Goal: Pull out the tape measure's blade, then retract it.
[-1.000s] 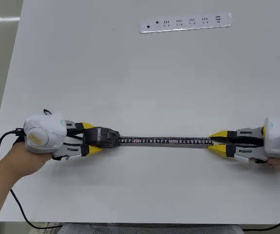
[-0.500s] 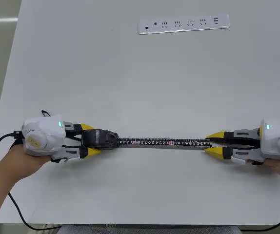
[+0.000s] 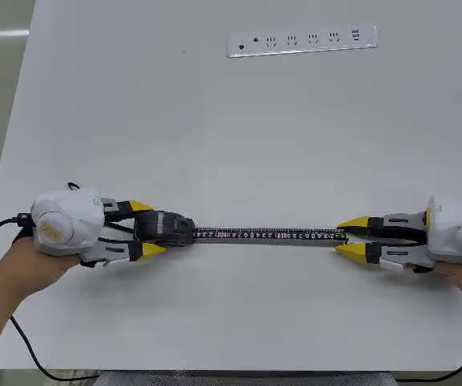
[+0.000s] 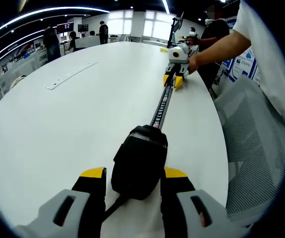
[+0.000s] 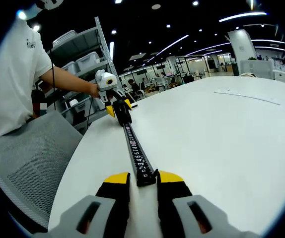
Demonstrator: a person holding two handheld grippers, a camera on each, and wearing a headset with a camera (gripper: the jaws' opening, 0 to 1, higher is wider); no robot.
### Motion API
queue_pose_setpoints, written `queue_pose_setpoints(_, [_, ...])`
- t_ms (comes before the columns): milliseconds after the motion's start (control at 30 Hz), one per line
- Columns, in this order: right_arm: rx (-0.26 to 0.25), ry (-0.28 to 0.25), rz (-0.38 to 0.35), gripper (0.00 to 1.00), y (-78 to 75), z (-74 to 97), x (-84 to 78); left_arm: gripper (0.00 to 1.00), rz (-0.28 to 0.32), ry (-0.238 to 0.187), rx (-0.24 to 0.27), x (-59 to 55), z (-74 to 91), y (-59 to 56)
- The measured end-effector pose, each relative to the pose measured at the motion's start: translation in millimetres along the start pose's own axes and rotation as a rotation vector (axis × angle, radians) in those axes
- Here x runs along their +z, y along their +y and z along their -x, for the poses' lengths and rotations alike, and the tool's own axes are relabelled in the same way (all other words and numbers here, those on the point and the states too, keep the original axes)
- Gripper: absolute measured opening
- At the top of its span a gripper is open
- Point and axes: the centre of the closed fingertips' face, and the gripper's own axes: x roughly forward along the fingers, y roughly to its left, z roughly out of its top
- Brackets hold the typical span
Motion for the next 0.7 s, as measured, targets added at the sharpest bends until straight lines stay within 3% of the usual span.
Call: queue_pose_setpoints(700, [-0.084,-0.013,-0.015,0.39,-2.5,0.8,6.2,0.51,0.069,-0.035,0.051,1.5,7.0,-2.5])
